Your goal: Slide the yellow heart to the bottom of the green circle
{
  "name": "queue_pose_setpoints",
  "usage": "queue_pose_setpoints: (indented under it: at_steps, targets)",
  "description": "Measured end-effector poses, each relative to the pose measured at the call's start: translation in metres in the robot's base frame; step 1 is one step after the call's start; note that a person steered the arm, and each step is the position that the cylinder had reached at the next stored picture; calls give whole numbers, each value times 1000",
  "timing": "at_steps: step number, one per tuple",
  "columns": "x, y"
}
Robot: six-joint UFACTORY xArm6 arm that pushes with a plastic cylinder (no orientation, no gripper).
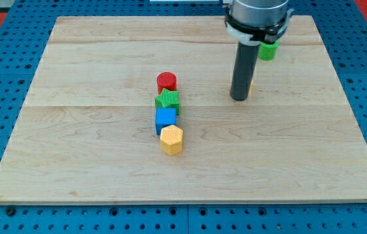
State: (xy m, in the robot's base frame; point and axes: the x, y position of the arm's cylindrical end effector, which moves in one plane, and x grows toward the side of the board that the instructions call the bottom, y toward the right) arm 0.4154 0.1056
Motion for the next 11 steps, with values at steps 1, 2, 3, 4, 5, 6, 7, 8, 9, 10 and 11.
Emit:
queue_pose_setpoints:
  at_steps: [1, 2, 3, 4, 5, 6, 7, 8, 9, 10, 11]
  targets:
    - [-15, 20]
    - [-21, 40]
    - [-22, 57]
    - [9, 15]
    - [-5, -20]
    - [-20, -13]
    - [-24, 4]
    - [-24, 25]
    - [-26, 37]
    - [-35, 47]
    - [-48, 49]
